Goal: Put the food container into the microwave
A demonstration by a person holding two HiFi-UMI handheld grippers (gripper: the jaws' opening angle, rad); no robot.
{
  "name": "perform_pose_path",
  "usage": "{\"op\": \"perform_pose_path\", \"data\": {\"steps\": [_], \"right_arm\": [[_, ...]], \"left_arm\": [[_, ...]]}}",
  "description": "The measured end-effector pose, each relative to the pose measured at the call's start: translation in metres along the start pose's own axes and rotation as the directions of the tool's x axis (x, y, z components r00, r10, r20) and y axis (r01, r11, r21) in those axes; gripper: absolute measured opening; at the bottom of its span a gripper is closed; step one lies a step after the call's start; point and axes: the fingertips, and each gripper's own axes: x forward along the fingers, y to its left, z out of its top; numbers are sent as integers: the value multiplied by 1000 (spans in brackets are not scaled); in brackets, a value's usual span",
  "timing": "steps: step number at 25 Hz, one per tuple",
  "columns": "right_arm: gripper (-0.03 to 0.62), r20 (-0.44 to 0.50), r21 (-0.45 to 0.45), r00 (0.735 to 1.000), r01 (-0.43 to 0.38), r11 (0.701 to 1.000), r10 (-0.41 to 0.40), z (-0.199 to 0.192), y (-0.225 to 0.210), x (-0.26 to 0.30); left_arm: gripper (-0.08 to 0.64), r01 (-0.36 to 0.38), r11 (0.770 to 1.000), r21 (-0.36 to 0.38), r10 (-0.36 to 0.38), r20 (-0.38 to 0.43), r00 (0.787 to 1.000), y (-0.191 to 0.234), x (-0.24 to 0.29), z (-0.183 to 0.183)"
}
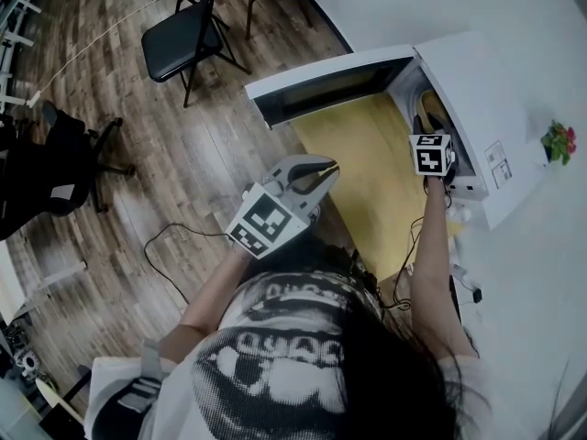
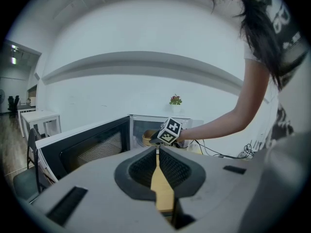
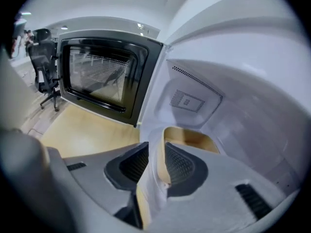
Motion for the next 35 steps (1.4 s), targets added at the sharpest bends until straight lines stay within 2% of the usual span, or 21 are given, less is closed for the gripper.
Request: {"op": "perform_pose_path", "data": {"steps": [5,12,22,28,35], "right_arm": [[109,95,47,995,-21,999,16,7,24,-32],[100,217,112,966,-167,980,139,6,84,-83],[87,286,141,920,-316,938,267,-10,151,-134],[86,318,163,900,-360,918,297,-4,177,-154],[85,351,148,887,-370,917,301,15,205,-168]], "left_arm": [[16,9,1000,3,-9,-4,1000,-6,0,-1],[16,2,1000,0,-2,-13,1000,-13,2,-7],[16,5,1000,7,-5,-51,999,-23,5,-16],[16,25,999,32,-23,-64,998,-22,-1,-14],[15,21,999,36,-18,-79,997,-19,-36,-25]]}}
